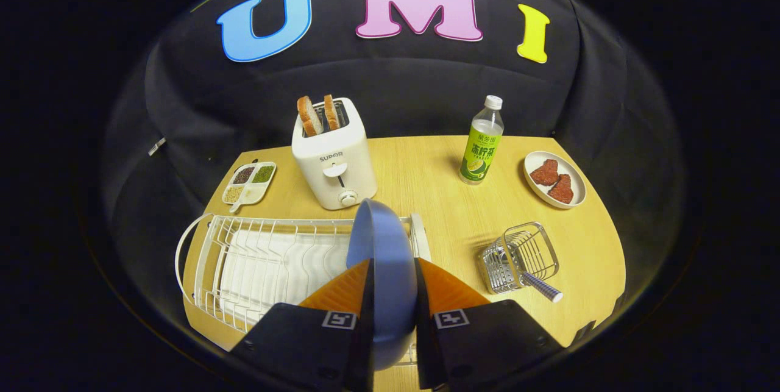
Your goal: Take the plate from the dish rack, then take the spoon from the basket and place it into the plate.
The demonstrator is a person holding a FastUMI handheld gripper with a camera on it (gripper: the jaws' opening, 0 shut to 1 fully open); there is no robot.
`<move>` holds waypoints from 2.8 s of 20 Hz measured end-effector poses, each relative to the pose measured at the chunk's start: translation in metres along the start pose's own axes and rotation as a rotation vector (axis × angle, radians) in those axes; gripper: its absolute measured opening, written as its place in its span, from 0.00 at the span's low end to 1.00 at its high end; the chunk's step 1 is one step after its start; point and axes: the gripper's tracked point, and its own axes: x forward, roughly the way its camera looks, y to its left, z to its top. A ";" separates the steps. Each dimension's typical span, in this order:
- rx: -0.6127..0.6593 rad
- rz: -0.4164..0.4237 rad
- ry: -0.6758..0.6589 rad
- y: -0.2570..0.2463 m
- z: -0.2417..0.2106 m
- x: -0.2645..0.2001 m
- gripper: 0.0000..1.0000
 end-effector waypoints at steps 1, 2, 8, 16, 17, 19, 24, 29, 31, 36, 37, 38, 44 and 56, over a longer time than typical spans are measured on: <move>0.000 -0.012 -0.013 0.003 0.004 -0.002 0.31; -0.003 -0.026 -0.021 0.003 0.006 -0.004 0.31; -0.043 -0.089 -0.044 -0.003 0.014 -0.012 0.30; -0.025 -0.134 -0.063 -0.024 0.026 -0.019 0.27; -0.008 -0.122 -0.049 -0.026 0.023 -0.020 0.26; 0.014 -0.104 -0.054 -0.031 0.022 -0.021 0.25; 0.065 0.014 -0.061 -0.046 0.019 -0.049 0.24; 0.096 0.132 -0.084 -0.074 0.016 -0.102 0.24; 0.090 0.183 -0.103 -0.085 0.008 -0.129 0.24; 0.173 0.261 -0.043 -0.126 -0.045 -0.159 0.24; 0.197 0.266 -0.021 -0.136 -0.057 -0.159 0.24; 0.218 0.276 0.004 -0.143 -0.069 -0.159 0.24; 0.258 0.318 0.109 -0.183 -0.116 -0.123 0.24; 0.302 0.401 0.269 -0.222 -0.161 -0.017 0.25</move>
